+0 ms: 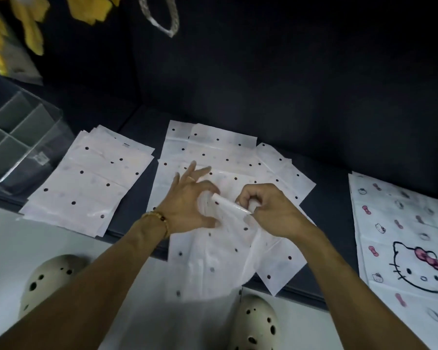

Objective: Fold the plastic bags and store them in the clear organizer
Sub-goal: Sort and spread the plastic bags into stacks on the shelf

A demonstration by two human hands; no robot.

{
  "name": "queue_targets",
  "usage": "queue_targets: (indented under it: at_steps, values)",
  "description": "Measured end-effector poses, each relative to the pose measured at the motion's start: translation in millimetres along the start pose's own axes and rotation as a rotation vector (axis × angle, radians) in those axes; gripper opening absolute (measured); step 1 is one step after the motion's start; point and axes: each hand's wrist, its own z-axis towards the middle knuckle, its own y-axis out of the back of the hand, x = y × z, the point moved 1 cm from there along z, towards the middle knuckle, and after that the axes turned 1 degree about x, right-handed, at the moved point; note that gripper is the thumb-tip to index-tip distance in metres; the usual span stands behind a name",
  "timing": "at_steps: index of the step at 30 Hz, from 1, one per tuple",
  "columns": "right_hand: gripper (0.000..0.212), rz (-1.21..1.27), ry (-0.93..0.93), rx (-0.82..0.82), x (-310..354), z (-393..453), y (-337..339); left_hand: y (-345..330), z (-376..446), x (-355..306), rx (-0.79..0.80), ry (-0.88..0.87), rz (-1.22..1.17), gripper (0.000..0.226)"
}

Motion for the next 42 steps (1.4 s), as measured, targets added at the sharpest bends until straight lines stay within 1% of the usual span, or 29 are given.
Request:
queue_targets:
  at_steps: [2, 3, 4, 5, 7, 8, 9, 10, 12, 13, 14, 16, 18, 20, 21, 22, 24, 25, 26, 28, 29, 30, 33, 34, 35, 36, 38, 40, 42]
  values:
    - [0.033, 0.063, -0.014, -0.087, 6, 5, 5, 4, 2, 2, 0.046, 0.002, -0.196, 0.030]
    - [0.030, 0.129, -0.030, -0.158, 6, 10, 7, 5, 0, 5, 0.052, 0.041, -0.323, 0.019]
    - [0.028, 0.205, -0.048, -0.220, 3, 15, 8, 7, -3, 11, 0.054, 0.101, -0.432, 0.013]
    - [0.028, 0.274, -0.073, -0.262, 1, 20, 8, 9, -8, 18, 0.052, 0.174, -0.503, 0.011]
    - [0.042, 0.410, -0.122, -0.259, -11, 31, 6, 13, -22, 39, 0.037, 0.318, -0.562, 0.013]
    - [0.049, 0.443, -0.150, -0.245, -16, 36, 2, 15, -31, 51, 0.011, 0.381, -0.566, 0.011]
    - [0.051, 0.425, -0.178, -0.241, -22, 42, -3, 15, -40, 61, -0.030, 0.445, -0.564, 0.014]
    - [0.049, 0.340, -0.186, -0.260, -28, 47, -10, 16, -50, 71, -0.080, 0.504, -0.580, 0.021]
    - [0.041, -0.044, -0.152, -0.318, -37, 55, -26, 18, -68, 85, -0.186, 0.572, -0.657, 0.025]
    - [0.041, -0.227, -0.106, -0.309, -41, 57, -36, 21, -75, 89, -0.250, 0.591, -0.680, 0.026]
    - [0.044, -0.350, -0.056, -0.263, -45, 60, -47, 24, -80, 93, -0.318, 0.605, -0.681, 0.029]
    - [0.054, -0.505, 0.011, -0.112, -53, 64, -68, 30, -88, 99, -0.441, 0.615, -0.636, 0.032]
    - [0.061, -0.586, 0.031, -0.052, -60, 67, -81, 35, -93, 101, -0.512, 0.622, -0.621, 0.035]
    - [0.063, -0.572, 0.040, -0.075, -64, 67, -82, 37, -97, 102, -0.569, 0.641, -0.626, 0.034]
    - [0.057, -0.540, 0.053, -0.113, -65, 66, -81, 37, -98, 102, -0.594, 0.653, -0.635, 0.033]
    - [0.046, -0.517, 0.082, -0.181, -65, 64, -80, 38, -99, 102, -0.612, 0.664, -0.657, 0.032]
    - [0.022, -0.579, 0.127, -0.327, -63, 62, -78, 39, -99, 100, -0.624, 0.710, -0.734, 0.027]
    - [0.018, -0.630, 0.127, -0.359, -61, 63, -78, 40, -98, 99, -0.625, 0.748, -0.783, 0.024]
    - [0.017, -0.678, 0.117, -0.356, -58, 65, -78, 40, -98, 99, -0.625, 0.786, -0.828, 0.022]
    - [0.018, -0.733, 0.086, -0.314, -53, 70, -76, 42, -97, 99, -0.616, 0.819, -0.874, 0.018]
    - [0.017, -0.703, 0.057, -0.304, -51, 73, -74, 43, -97, 99, -0.610, 0.822, -0.887, 0.017]
    - [0.017, -0.615, 0.010, -0.312, -49, 75, -71, 43, -98, 99, -0.603, 0.827, -0.897, 0.016]
    - [0.018, -0.149, -0.177, -0.407, -42, 73, -52, 41, -99, 98, -0.588, 0.838, -0.947, 0.016]
    - [0.018, -0.032, -0.202, -0.429, -40, 70, -44, 39, -99, 98, -0.579, 0.831, -0.959, 0.018]
    - [0.017, 0.035, -0.196, -0.439, -37, 67, -36, 37, -98, 97, -0.568, 0.822, -0.970, 0.019]
    - [0.016, 0.057, -0.168, -0.431, -33, 63, -30, 35, -98, 97, -0.552, 0.810, -0.982, 0.019]
    - [0.015, 0.021, -0.067, -0.370, -22, 52, -26, 31, -95, 92, -0.507, 0.795, -1.007, 0.015]
    - [0.017, -0.036, 0.047, -0.253, -12, 41, -35, 27, -90, 87, -0.486, 0.821, -1.037, 0.012]
    - [0.018, -0.130, 0.125, -0.092, -4, 29, -52, 24, -83, 80, -0.499, 0.851, -1.066, 0.014]
